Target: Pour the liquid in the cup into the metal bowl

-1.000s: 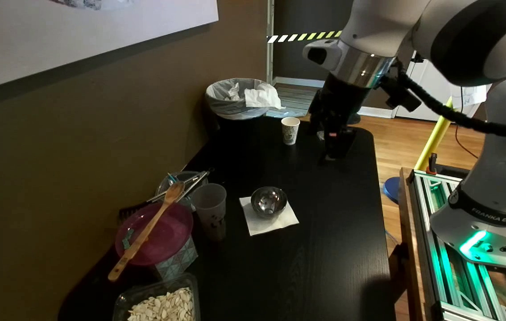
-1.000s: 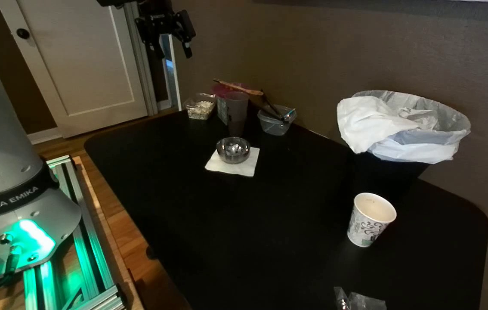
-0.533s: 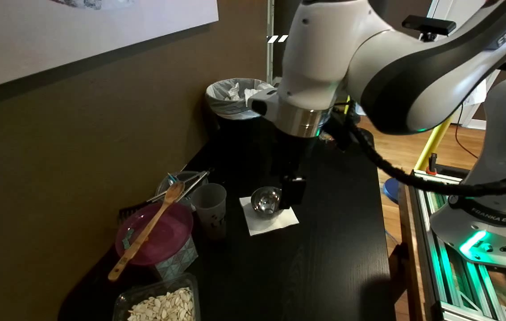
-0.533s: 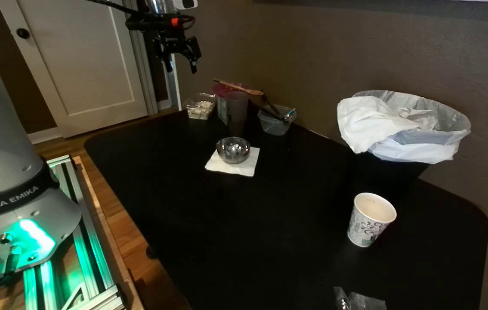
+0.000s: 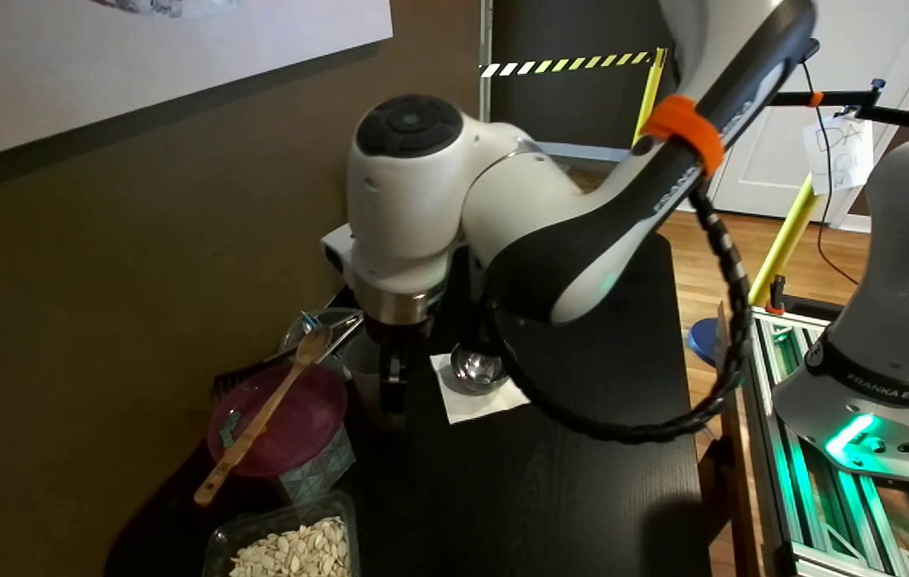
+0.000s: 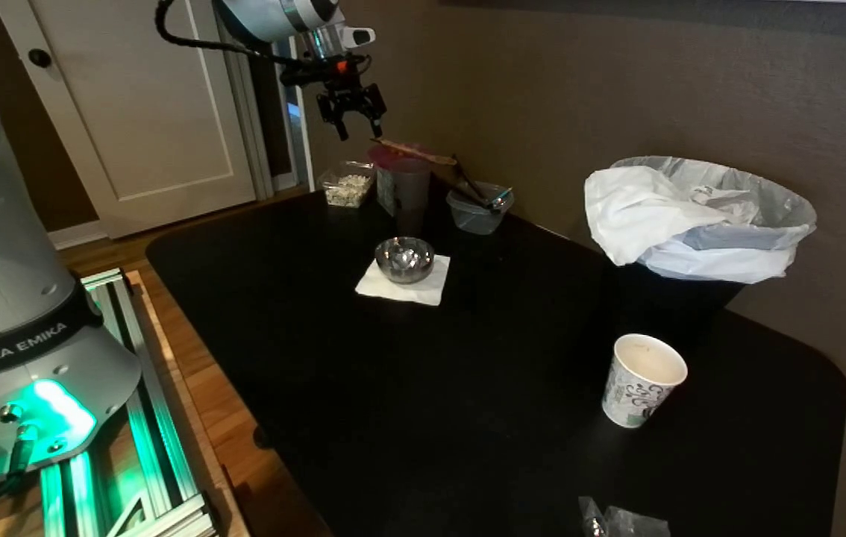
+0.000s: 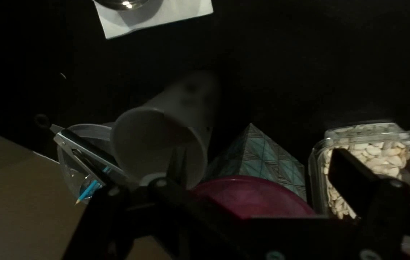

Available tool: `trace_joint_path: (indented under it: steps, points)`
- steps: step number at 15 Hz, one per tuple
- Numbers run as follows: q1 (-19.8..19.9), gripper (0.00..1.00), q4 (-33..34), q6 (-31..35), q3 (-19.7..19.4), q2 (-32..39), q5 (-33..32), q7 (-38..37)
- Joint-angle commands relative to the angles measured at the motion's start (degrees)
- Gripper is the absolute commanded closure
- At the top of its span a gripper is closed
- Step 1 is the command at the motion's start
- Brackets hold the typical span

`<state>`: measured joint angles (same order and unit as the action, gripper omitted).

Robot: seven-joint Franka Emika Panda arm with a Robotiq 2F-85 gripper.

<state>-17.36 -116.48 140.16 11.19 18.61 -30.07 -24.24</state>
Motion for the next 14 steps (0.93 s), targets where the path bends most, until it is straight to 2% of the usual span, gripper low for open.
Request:
trace_joint_path:
  steps: [1,3,5,7,9,14]
  points:
    - [-2.0,0.0,2.95,-0.15,-2.4,2.64,2.1,2.71]
    - [-1.98,0.0,7.34,-0.08,-2.83,6.84,4.21,6.53]
    - [-2.0,0.0,8.89,-0.05,-2.93,8.3,4.6,7.34]
    - [-2.04,0.0,9.19,-0.05,-2.91,8.37,4.65,7.42]
    - [-2.72,0.0,9.02,1.23,-5.0,8.41,2.47,5.95]
    - [-1.93,0.0,8.13,2.1,-7.02,8.9,2.79,8.22]
